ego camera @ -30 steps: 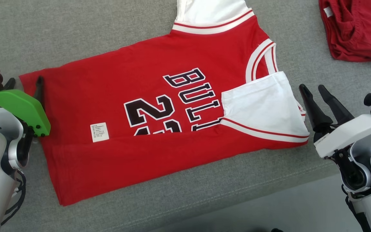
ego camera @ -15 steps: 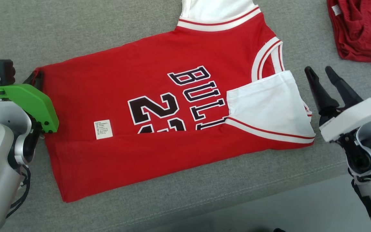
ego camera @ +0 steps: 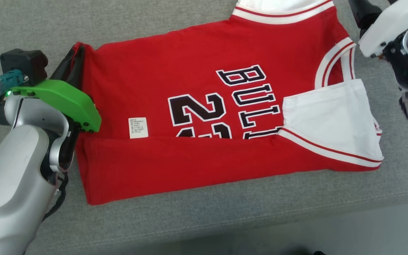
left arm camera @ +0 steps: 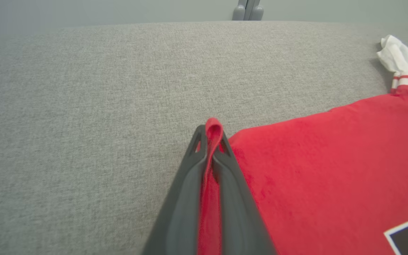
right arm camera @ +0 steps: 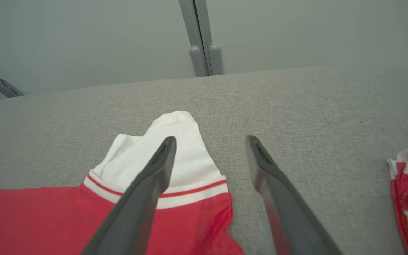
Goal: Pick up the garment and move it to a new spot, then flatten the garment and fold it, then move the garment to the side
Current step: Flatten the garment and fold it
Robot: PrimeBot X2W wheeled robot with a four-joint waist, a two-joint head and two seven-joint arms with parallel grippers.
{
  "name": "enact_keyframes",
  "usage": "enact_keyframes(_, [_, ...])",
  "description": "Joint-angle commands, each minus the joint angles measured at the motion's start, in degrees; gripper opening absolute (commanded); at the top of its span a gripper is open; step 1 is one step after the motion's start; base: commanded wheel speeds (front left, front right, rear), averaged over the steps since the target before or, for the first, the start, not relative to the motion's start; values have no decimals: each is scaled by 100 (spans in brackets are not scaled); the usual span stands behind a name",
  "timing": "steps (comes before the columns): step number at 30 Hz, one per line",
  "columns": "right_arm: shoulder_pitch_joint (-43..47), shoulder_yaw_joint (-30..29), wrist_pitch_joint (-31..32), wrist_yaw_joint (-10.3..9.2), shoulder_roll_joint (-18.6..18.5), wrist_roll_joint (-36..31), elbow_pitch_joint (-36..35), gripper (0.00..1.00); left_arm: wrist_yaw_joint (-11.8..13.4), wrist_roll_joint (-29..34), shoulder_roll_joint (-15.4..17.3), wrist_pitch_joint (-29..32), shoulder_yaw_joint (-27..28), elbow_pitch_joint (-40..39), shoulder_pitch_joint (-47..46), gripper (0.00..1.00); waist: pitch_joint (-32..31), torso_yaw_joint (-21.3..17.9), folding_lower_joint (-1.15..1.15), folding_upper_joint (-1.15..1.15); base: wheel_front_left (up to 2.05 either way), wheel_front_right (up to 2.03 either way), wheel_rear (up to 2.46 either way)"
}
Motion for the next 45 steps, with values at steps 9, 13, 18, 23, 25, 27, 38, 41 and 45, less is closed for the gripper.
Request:
enact_keyframes(9, [-1801,396,771,-1,-43,-532,1434,100,-51,136,-458,-232,-180,-96,-473,0,755,880,0,0,0,0,0])
enact_keyframes(13, [-2260,514,1030,-1,-52,-767,1945,100,-126,169,-653,-315,-255,26,-668,0,887,1100,0,0,0,0,0])
enact_keyframes(18, [-2647,580,1185,-1,-80,-1095,2490,100,-218,190,-888,-405,-355,253,-881,0,955,1290,0,0,0,0,0])
enact_keyframes(23, [-2753,710,1466,1,-13,-1199,2902,100,-313,185,-1035,-489,-410,475,-1015,0,915,1375,0,0,0,0,0])
enact_keyframes(25, [-2760,776,1486,1,-16,-1245,2987,61,-354,183,-1060,-509,-422,534,-1049,0,894,1375,0,0,0,0,0])
enact_keyframes(27, [-2744,805,1460,1,8,-1238,3042,33,-366,176,-1057,-525,-425,605,-1080,0,861,1360,0,0,0,0,0])
enact_keyframes(38, [-2654,807,630,-2,149,-1081,3104,0,-508,-12,-926,-500,-373,949,-955,0,437,1034,0,0,0,0,0])
enact_keyframes(41, [-2539,867,369,-2,195,-899,3031,0,-569,-146,-877,-531,-308,1051,-861,0,251,908,0,0,0,0,0])
enact_keyframes(45, [-2357,1010,145,-2,195,-681,2874,0,-634,-237,-795,-582,-246,1116,-742,0,47,757,0,0,0,0,0])
